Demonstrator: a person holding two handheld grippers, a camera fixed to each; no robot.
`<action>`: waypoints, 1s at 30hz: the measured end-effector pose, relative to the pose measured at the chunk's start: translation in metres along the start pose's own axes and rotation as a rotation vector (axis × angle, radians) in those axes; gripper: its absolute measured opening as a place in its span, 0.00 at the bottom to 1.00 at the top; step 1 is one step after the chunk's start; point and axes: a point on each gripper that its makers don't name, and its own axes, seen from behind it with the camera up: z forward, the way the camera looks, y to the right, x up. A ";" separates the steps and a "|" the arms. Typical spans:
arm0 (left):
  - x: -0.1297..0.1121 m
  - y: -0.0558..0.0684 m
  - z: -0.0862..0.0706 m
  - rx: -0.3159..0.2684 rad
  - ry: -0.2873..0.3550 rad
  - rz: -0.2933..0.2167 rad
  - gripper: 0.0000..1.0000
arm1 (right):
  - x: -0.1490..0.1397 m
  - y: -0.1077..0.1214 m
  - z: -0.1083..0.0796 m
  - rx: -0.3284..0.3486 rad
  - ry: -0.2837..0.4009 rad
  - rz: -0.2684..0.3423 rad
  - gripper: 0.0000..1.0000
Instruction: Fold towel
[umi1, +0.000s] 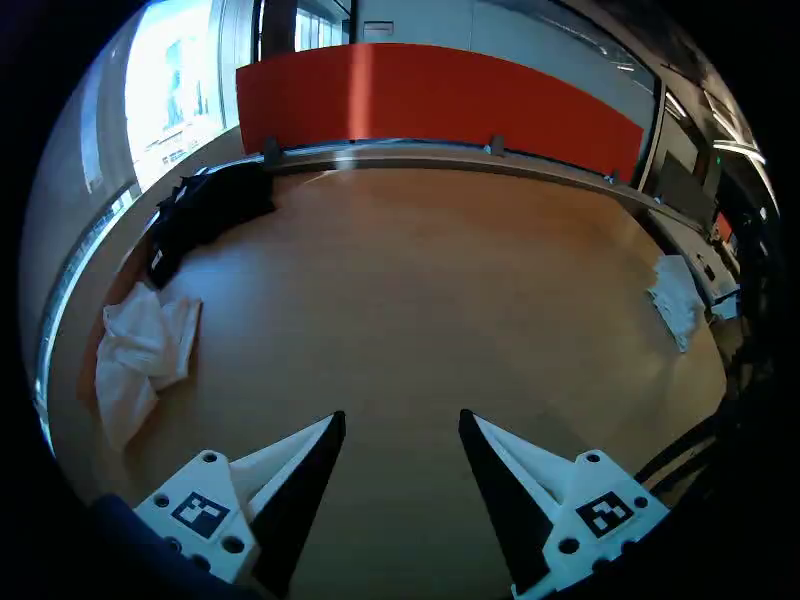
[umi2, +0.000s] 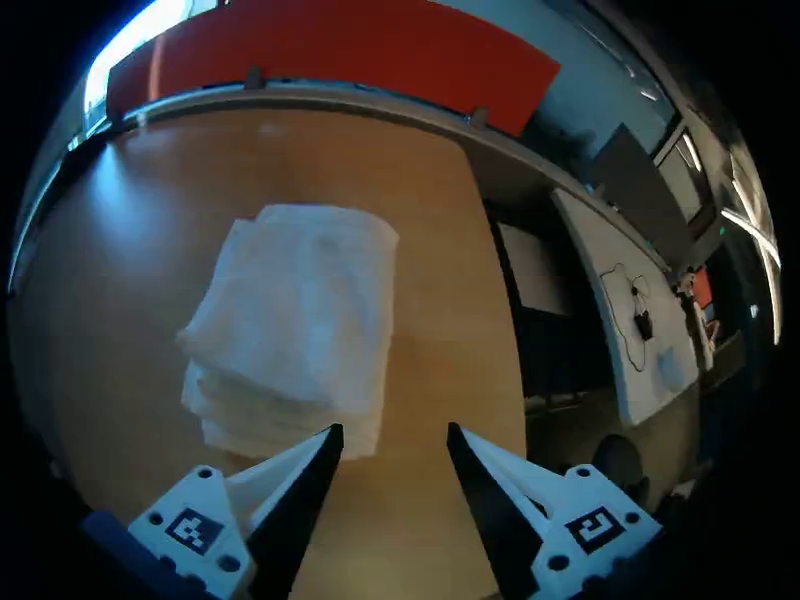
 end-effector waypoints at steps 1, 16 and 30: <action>0.000 0.000 0.000 -0.001 0.001 0.001 0.84 | 0.003 -0.001 -0.002 -0.002 0.014 0.007 0.84; 0.013 0.000 -0.001 -0.015 0.031 0.001 0.84 | 0.055 -0.027 -0.038 0.030 0.249 0.120 0.97; 0.019 -0.004 -0.004 -0.009 0.048 -0.004 0.84 | 0.073 -0.068 -0.037 0.088 0.293 0.093 0.97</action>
